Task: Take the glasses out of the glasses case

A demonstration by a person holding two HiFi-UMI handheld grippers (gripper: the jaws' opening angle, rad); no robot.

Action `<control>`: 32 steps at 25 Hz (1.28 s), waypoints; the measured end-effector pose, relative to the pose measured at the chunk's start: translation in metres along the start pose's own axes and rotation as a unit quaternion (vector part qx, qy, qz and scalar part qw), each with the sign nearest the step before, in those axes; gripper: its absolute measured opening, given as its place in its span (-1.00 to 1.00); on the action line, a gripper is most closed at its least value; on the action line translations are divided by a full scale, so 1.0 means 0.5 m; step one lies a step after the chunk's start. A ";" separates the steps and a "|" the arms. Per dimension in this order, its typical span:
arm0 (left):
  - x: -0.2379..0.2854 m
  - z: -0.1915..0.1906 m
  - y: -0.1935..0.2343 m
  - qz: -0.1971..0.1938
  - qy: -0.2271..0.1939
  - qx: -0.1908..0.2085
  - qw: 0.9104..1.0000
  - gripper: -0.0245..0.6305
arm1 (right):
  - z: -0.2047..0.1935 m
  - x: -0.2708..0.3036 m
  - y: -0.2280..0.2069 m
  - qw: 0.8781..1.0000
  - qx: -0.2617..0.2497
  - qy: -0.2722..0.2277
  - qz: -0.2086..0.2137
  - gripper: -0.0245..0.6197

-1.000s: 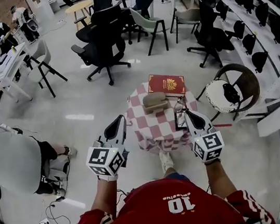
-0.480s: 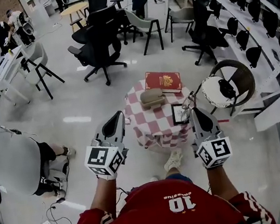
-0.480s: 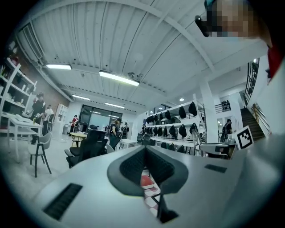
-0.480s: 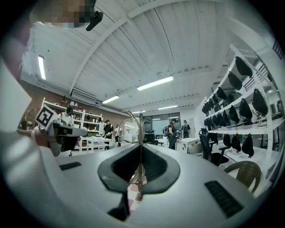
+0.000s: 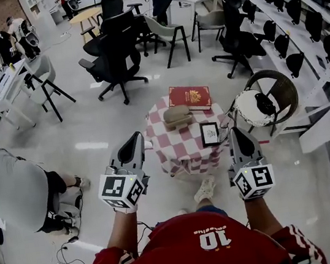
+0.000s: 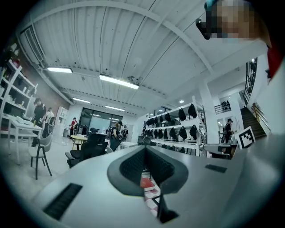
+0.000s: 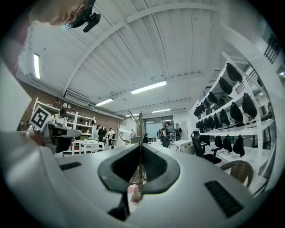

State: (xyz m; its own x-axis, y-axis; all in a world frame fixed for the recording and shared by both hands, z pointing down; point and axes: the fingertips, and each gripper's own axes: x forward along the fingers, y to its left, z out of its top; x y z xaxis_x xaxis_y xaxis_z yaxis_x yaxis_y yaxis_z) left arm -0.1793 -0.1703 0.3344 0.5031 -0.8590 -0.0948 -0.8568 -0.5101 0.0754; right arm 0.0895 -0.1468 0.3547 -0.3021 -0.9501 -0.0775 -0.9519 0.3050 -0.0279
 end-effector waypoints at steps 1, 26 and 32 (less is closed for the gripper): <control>-0.002 -0.004 0.000 0.003 0.003 0.001 1.000 -0.90 | 0.000 -0.004 -0.004 1.000 0.000 -0.001 -0.005 -0.85; 0.017 -0.037 -0.035 -0.004 0.016 -0.007 1.000 -0.90 | -0.023 -0.034 -0.055 1.000 0.012 0.016 -0.020 -0.85; 0.018 -0.038 -0.040 -0.003 0.018 -0.010 1.000 -0.90 | -0.027 -0.038 -0.057 1.000 0.012 0.019 -0.018 -0.85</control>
